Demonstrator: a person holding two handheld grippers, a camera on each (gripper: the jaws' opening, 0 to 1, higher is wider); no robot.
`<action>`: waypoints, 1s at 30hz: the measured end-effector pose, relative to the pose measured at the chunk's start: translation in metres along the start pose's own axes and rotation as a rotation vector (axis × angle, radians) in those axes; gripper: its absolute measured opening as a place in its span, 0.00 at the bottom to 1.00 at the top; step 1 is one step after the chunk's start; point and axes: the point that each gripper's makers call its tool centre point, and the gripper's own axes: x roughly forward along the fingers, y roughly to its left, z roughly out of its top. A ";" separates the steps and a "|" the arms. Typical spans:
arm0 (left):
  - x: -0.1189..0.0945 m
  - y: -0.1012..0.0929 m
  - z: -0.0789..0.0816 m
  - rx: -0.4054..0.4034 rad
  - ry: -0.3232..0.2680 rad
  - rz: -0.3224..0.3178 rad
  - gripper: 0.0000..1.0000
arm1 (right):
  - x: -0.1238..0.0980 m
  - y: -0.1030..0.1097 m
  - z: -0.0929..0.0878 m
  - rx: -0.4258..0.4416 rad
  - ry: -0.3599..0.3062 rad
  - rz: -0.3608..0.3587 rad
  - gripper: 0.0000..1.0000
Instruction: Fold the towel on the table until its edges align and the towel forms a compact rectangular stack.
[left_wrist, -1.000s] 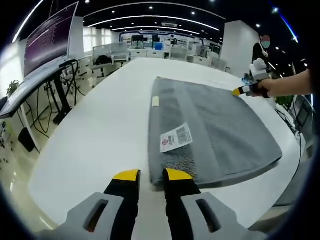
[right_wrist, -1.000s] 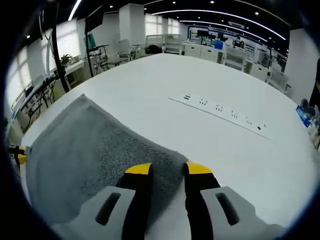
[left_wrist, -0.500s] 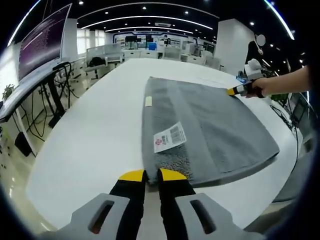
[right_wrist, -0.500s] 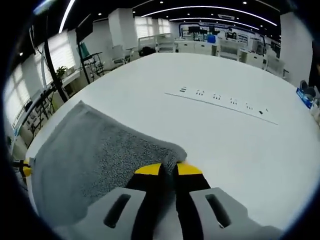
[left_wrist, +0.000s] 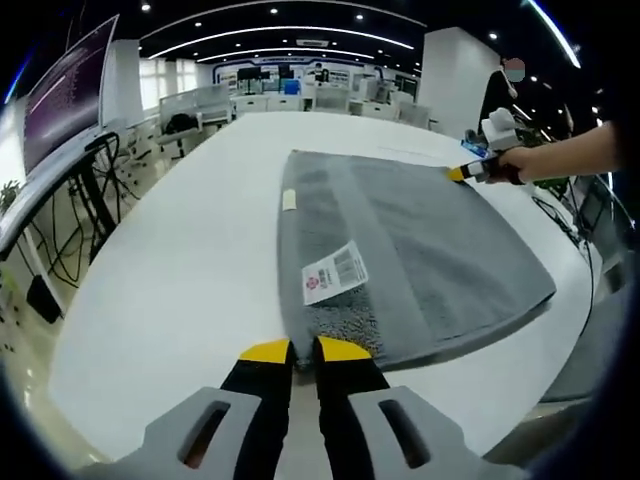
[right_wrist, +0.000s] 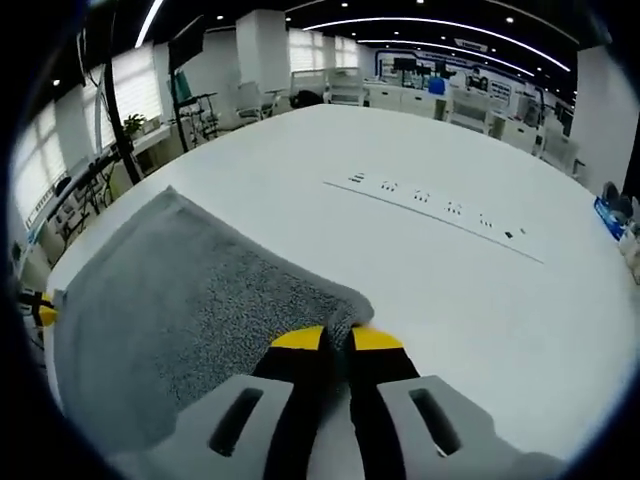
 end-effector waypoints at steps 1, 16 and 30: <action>0.001 -0.004 0.000 0.011 0.000 -0.006 0.09 | -0.002 -0.003 -0.001 0.014 -0.004 -0.004 0.05; 0.007 -0.093 0.001 0.090 0.014 -0.089 0.09 | -0.042 -0.077 -0.037 0.078 -0.017 -0.050 0.05; 0.012 -0.184 0.008 0.195 0.060 -0.157 0.09 | -0.074 -0.143 -0.063 0.093 -0.020 -0.064 0.05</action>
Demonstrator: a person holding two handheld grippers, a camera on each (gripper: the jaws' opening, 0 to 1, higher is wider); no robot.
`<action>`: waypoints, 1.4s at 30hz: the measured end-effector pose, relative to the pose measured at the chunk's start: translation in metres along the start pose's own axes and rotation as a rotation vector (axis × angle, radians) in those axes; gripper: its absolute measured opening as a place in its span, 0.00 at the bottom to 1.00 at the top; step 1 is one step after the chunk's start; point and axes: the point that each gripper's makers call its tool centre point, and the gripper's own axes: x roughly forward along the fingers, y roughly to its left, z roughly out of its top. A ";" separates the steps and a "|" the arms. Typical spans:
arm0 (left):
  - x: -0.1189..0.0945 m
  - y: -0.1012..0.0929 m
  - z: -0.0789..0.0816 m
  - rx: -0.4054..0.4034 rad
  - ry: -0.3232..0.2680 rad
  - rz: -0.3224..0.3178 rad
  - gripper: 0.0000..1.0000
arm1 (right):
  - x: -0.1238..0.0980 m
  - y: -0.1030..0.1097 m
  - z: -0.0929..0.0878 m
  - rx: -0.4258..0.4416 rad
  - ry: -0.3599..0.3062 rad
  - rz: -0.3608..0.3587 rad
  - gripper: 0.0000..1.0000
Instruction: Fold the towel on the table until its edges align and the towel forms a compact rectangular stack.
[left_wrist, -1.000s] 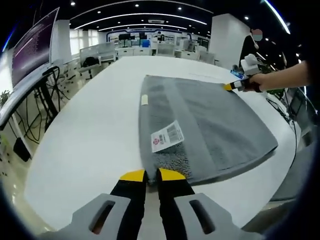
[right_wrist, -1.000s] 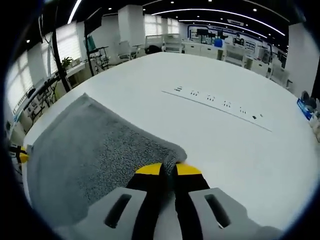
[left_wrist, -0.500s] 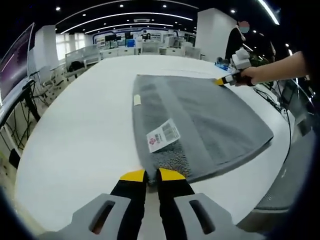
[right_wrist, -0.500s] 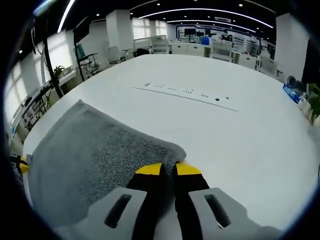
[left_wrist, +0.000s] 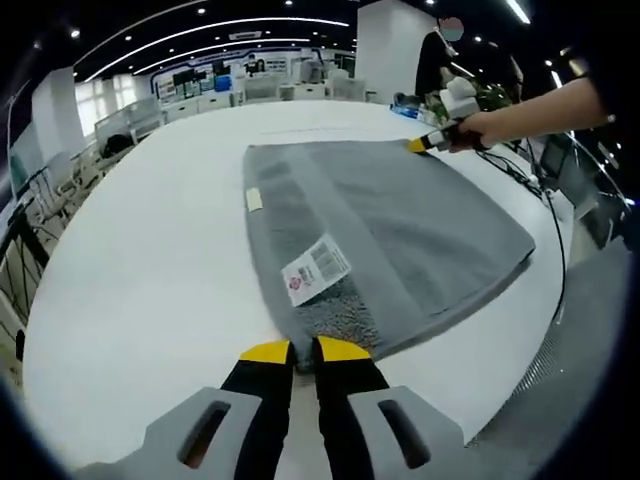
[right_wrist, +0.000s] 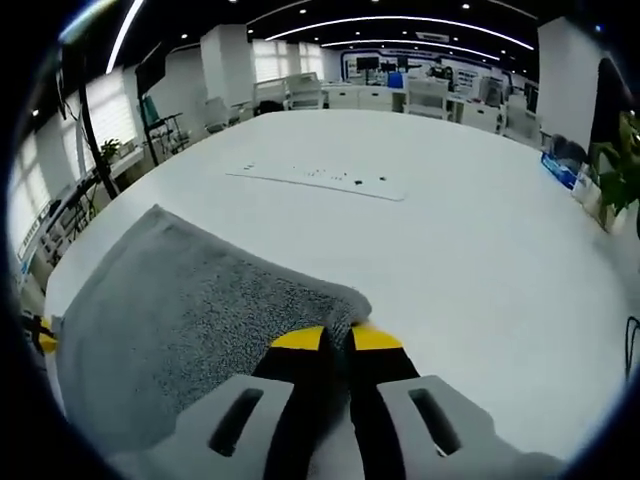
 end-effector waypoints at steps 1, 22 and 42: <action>0.001 -0.006 0.001 0.005 0.001 -0.006 0.09 | -0.005 -0.003 -0.003 -0.003 -0.001 -0.004 0.05; 0.019 -0.046 0.013 0.100 0.060 -0.009 0.08 | -0.012 -0.048 -0.007 -0.031 0.000 0.035 0.06; 0.012 -0.067 0.061 0.093 -0.076 0.021 0.34 | -0.023 -0.043 0.002 -0.115 0.005 0.081 0.19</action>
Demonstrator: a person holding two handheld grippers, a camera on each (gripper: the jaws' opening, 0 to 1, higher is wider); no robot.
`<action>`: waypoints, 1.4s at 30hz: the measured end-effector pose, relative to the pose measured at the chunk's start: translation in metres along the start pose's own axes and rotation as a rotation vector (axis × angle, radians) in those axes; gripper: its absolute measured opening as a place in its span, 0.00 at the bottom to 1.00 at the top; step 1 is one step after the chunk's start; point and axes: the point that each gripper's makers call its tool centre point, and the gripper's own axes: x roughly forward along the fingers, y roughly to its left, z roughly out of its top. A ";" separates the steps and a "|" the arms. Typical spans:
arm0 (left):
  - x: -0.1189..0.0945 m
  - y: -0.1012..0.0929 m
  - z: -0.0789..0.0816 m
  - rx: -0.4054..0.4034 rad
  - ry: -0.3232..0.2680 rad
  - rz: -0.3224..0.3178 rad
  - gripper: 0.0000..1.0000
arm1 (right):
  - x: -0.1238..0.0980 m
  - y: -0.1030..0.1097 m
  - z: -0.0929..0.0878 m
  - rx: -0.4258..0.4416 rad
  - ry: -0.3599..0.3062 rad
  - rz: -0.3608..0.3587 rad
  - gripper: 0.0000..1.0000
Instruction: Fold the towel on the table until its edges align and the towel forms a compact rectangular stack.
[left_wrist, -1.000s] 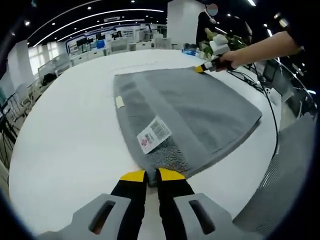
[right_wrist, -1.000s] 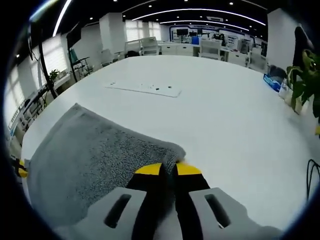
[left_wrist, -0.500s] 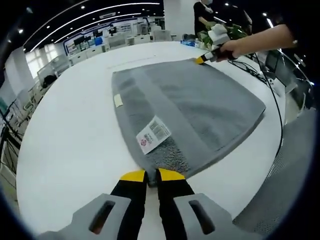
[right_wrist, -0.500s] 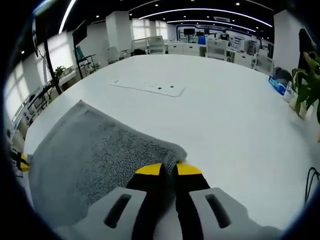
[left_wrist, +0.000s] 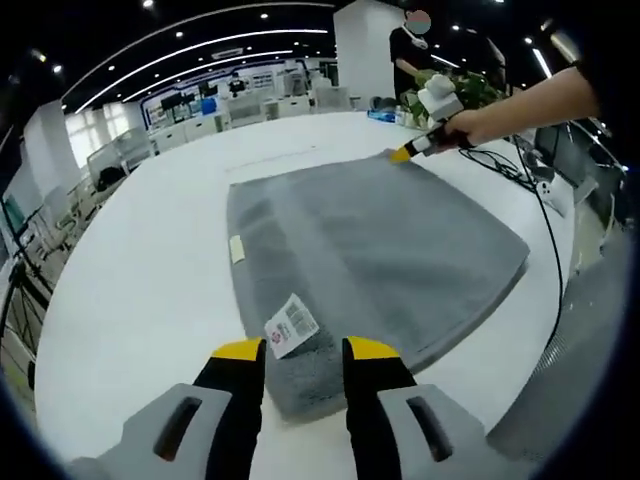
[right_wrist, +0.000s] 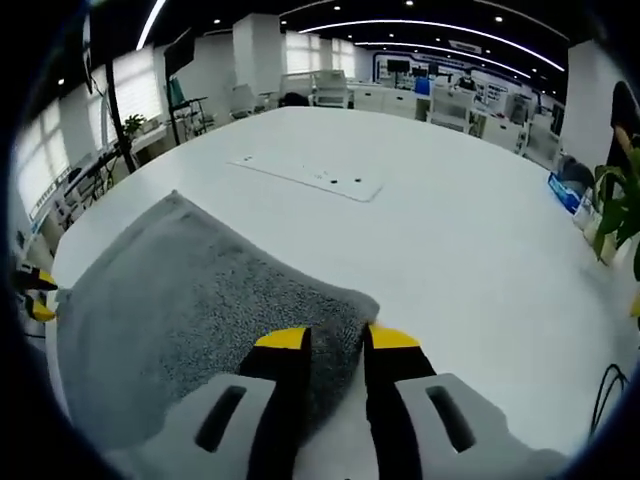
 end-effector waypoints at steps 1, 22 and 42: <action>0.001 -0.006 0.008 0.018 -0.024 -0.013 0.35 | -0.003 0.001 0.001 0.001 -0.003 0.002 0.19; 0.041 -0.143 0.057 0.189 -0.070 -0.319 0.42 | -0.018 -0.005 0.004 0.030 -0.053 0.092 0.29; 0.048 -0.278 0.058 0.370 -0.081 -0.652 0.24 | -0.007 -0.017 0.004 0.014 -0.041 0.083 0.27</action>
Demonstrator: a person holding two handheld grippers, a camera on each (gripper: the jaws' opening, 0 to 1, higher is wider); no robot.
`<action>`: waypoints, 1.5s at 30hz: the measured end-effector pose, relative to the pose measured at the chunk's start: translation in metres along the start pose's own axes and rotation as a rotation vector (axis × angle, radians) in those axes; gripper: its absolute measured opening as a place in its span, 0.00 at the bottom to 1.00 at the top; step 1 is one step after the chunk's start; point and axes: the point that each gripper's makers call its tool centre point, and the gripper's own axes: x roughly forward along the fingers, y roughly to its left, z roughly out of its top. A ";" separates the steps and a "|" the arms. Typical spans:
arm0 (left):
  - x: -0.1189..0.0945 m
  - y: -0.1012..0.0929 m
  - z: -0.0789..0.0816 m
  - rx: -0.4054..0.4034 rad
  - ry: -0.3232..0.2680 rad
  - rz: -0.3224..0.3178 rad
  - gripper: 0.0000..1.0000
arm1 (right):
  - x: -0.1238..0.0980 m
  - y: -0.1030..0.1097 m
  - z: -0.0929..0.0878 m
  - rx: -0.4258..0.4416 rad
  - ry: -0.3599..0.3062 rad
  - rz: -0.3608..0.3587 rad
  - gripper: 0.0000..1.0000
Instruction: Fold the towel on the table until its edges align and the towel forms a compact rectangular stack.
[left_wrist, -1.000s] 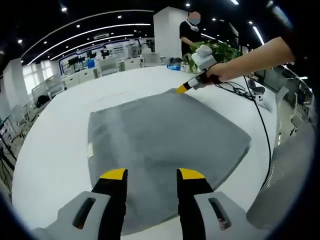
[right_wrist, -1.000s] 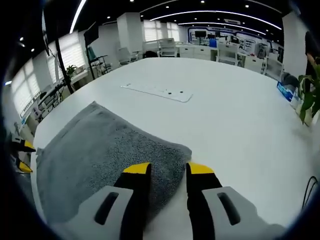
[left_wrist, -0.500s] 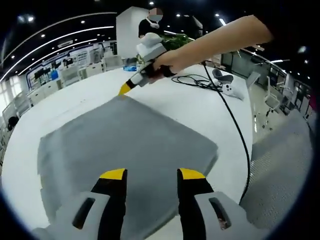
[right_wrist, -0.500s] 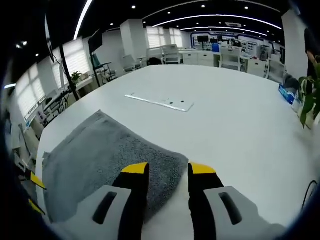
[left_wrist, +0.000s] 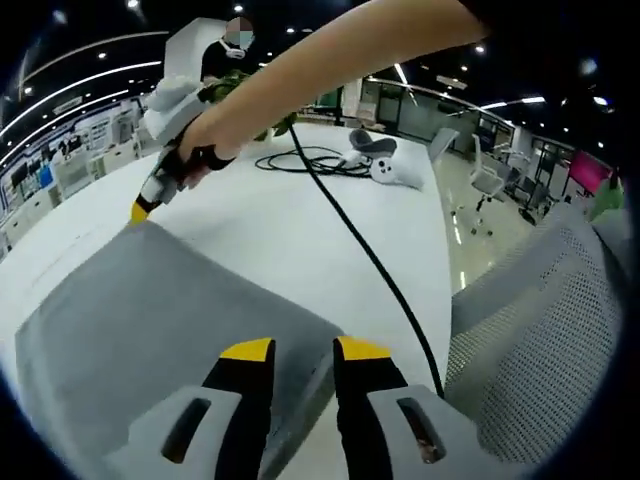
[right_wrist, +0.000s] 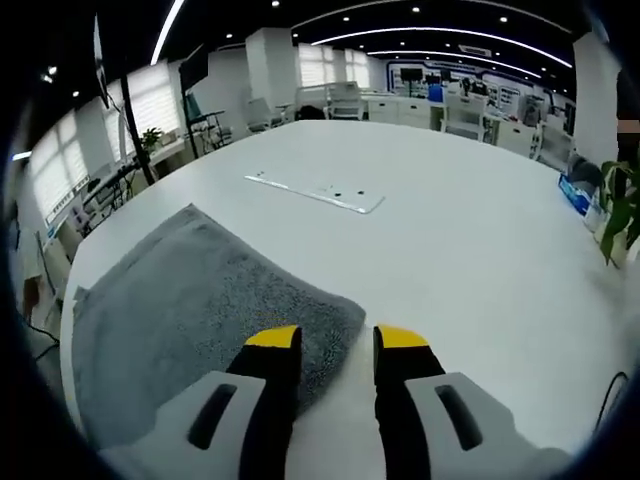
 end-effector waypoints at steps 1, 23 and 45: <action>0.004 -0.006 -0.001 0.022 0.008 -0.018 0.23 | -0.002 -0.002 0.000 0.010 0.001 -0.006 0.27; 0.026 -0.028 -0.006 0.128 0.043 -0.043 0.18 | 0.015 -0.014 -0.008 0.104 -0.028 -0.053 0.21; 0.029 -0.022 -0.009 0.256 0.063 0.029 0.05 | 0.024 -0.016 -0.005 0.070 -0.051 -0.087 0.03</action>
